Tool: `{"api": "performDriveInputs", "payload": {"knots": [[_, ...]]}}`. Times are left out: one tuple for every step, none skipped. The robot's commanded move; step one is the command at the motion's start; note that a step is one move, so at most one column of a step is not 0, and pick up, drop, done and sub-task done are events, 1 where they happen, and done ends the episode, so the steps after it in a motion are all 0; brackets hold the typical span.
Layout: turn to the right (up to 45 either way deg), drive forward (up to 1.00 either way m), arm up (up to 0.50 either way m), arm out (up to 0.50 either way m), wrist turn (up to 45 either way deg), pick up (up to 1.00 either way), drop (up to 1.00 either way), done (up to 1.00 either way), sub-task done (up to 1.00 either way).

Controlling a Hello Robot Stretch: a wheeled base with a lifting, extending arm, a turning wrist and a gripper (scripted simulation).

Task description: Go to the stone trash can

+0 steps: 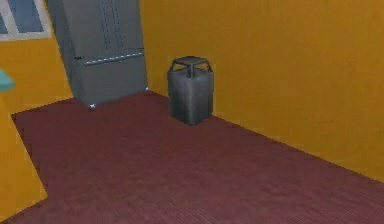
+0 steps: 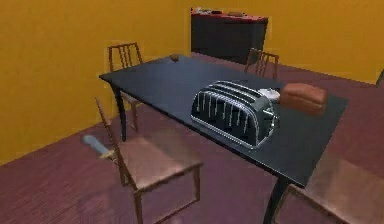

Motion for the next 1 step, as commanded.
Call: {"api": "performDriveInputs", "payload": {"knots": [[0.0,0.65,0.00,0.00,0.0,0.00,0.00,0.00,0.00]]}}
